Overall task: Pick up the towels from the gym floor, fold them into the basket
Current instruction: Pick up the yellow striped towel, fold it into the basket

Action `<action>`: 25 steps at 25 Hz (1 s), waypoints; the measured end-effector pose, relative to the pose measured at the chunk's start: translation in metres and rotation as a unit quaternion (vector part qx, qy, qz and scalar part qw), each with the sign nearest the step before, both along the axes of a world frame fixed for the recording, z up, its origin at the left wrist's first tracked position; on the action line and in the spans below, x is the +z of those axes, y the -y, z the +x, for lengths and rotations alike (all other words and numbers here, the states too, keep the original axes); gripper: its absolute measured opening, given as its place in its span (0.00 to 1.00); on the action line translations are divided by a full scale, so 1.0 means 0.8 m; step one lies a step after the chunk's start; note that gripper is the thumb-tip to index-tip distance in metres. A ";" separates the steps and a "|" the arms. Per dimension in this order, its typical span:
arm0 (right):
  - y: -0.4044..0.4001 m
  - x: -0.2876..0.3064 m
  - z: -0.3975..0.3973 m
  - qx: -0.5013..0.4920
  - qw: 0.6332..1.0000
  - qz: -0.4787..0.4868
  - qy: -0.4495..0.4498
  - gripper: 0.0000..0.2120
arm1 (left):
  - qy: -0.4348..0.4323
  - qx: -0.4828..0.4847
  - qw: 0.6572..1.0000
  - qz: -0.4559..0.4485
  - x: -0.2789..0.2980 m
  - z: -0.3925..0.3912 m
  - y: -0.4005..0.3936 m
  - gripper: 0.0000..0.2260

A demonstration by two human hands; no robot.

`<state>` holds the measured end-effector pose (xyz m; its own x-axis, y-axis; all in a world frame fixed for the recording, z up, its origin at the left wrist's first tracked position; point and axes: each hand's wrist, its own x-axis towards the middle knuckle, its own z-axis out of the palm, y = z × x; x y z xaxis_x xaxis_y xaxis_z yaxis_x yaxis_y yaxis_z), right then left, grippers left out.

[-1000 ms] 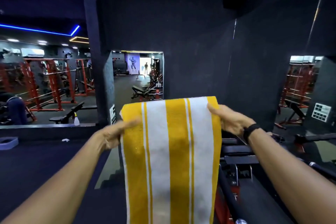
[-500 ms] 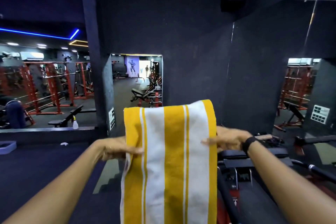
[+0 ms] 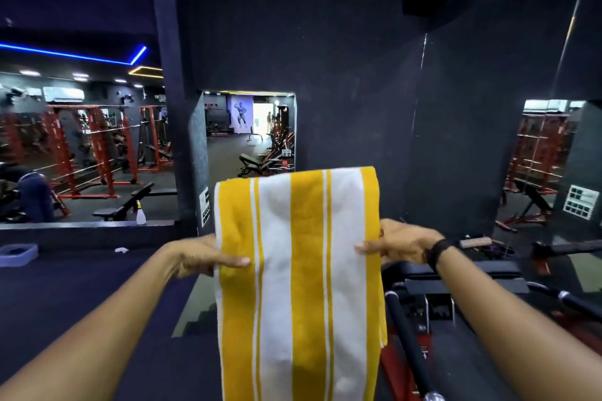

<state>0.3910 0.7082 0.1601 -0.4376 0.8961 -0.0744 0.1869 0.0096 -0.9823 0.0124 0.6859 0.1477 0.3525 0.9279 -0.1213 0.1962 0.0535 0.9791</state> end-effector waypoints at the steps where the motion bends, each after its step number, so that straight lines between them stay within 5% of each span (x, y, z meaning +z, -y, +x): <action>1: -0.002 -0.014 0.002 0.008 0.999 -0.005 0.050 0.33 | -0.035 0.001 0.999 -0.014 -0.009 -0.002 0.002 0.45; 3: -0.007 -0.029 0.002 -0.035 0.997 -0.009 0.069 0.34 | -0.044 0.023 0.998 -0.027 -0.020 -0.004 0.002 0.45; 6: -0.009 -0.019 -0.004 -0.092 0.996 -0.012 0.018 0.20 | -0.050 0.042 0.998 -0.023 -0.008 0.000 0.001 0.42; 10: -0.015 0.025 -0.001 -0.096 0.985 0.044 -0.135 0.20 | 0.127 0.089 0.987 0.037 0.021 0.003 -0.007 0.36; 14: -0.002 0.006 -0.006 -0.097 0.995 0.023 0.007 0.26 | -0.016 0.079 0.996 0.046 0.019 0.000 -0.001 0.34; 18: -0.011 0.001 -0.020 -0.204 0.976 0.053 -0.052 0.17 | 0.064 0.222 0.971 0.066 0.022 0.012 -0.017 0.29; 25: -0.022 0.055 -0.032 -0.246 0.957 0.133 -0.075 0.03 | 0.105 0.271 0.946 0.142 0.065 0.018 -0.036 0.08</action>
<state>0.3653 0.7258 0.2043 0.0541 0.9751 0.2152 0.0909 0.2098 -0.9735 0.0269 0.7148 0.2000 -0.1955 0.9638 0.1810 0.0145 -0.1817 0.9832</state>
